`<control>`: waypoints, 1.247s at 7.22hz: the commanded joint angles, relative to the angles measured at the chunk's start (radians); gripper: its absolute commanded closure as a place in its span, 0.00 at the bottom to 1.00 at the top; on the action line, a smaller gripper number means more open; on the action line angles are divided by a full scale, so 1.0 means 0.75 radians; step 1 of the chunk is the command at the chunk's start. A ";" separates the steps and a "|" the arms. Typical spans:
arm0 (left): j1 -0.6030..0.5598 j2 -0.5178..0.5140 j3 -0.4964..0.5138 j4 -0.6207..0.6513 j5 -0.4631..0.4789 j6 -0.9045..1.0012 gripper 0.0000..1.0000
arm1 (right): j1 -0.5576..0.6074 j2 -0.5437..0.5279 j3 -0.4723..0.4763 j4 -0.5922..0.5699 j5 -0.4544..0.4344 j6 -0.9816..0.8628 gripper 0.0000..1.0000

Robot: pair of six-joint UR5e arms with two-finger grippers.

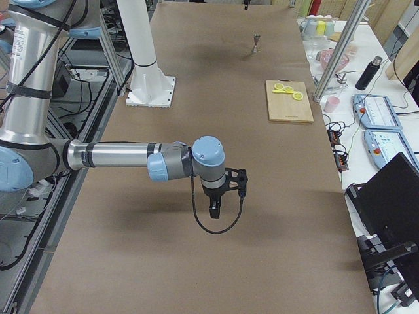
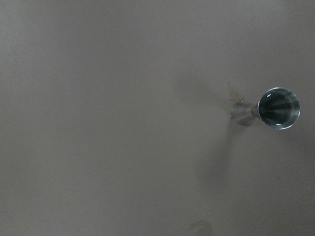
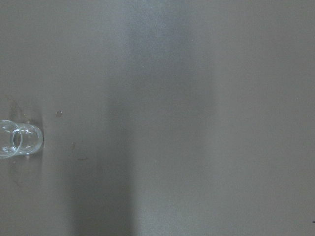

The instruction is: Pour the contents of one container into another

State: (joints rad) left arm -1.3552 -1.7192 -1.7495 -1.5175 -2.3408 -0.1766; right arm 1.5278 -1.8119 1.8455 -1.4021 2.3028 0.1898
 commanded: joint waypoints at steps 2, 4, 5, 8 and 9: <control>-0.085 0.134 -0.009 -0.014 -0.016 0.002 0.01 | 0.000 0.000 0.002 0.000 0.002 0.001 0.00; -0.185 0.256 0.005 -0.036 -0.016 0.166 0.01 | 0.000 -0.002 0.002 0.000 0.002 0.001 0.00; -0.226 0.324 0.005 -0.030 -0.016 0.245 0.01 | 0.000 -0.002 0.000 0.000 -0.002 0.001 0.00; -0.287 0.376 0.011 -0.026 -0.014 0.349 0.01 | -0.002 -0.002 0.002 0.000 -0.003 0.001 0.00; -0.285 0.382 0.017 -0.030 -0.008 0.350 0.01 | -0.002 -0.002 0.002 0.000 -0.003 0.001 0.00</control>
State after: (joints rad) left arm -1.5670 -1.4396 -1.7414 -1.5399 -2.3507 0.0665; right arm 1.5266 -1.8127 1.8469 -1.4020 2.3010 0.1902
